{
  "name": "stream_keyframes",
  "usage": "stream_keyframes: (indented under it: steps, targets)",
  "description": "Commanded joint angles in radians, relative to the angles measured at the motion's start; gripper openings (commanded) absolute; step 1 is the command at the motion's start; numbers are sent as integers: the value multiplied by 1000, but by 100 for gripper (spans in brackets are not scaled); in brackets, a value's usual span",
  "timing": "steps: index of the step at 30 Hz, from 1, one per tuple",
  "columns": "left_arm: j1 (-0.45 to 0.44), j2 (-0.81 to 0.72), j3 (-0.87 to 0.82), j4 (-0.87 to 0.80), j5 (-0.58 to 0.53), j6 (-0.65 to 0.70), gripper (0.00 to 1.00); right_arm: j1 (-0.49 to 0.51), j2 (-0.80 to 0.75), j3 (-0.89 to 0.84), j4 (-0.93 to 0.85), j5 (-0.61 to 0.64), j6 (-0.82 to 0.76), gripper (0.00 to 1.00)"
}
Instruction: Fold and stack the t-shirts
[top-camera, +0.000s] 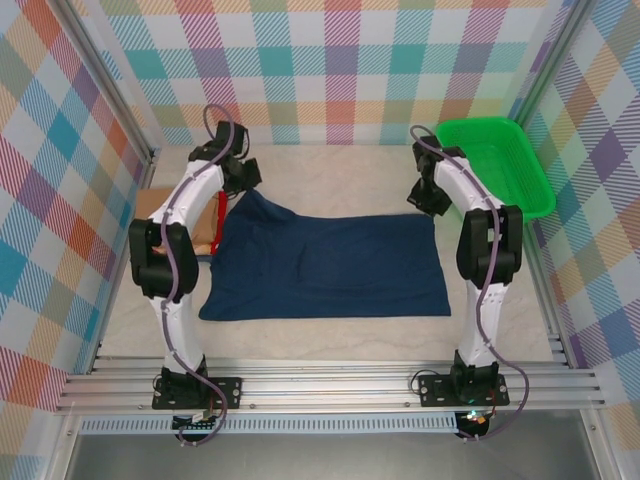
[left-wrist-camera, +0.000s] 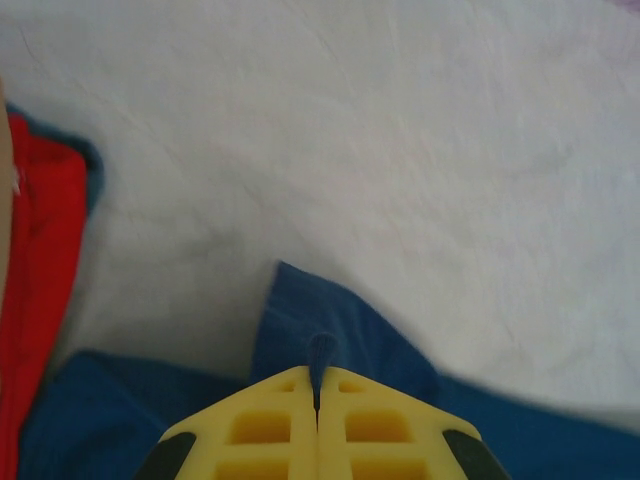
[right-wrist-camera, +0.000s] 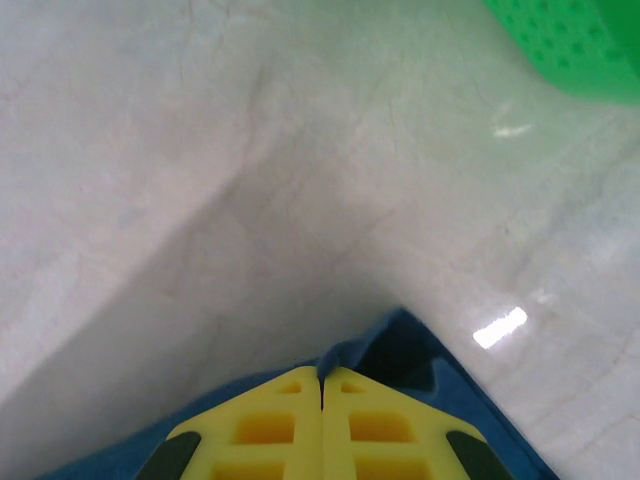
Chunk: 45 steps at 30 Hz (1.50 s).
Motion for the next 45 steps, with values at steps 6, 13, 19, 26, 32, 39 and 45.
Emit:
stream_keyframes:
  steps: [6,13,19,26,32,39,45]
  targets:
    - [-53,-343,-372,8,-39,65,0,-2,-184,-248,34,-58,-32,0]
    - [-94,-550,-667,-11,-50,45,0,1,-300,-408,39,-67,-52,0]
    - [-126,-649,-802,-63,-52,16,0,1,-340,-474,25,-73,-72,0]
    - [-161,-679,-880,-120,-117,-79,0,1,-367,-503,11,-56,-73,0]
    - [-175,-667,-929,-92,-98,-108,0,1,-377,-485,3,-51,-88,0]
    - [-196,-702,-915,-123,-184,-136,0,1,-375,-417,-27,-37,-106,0]
    - [-193,-670,-741,-166,-258,-110,0,-3,-352,-315,-57,-42,-126,0]
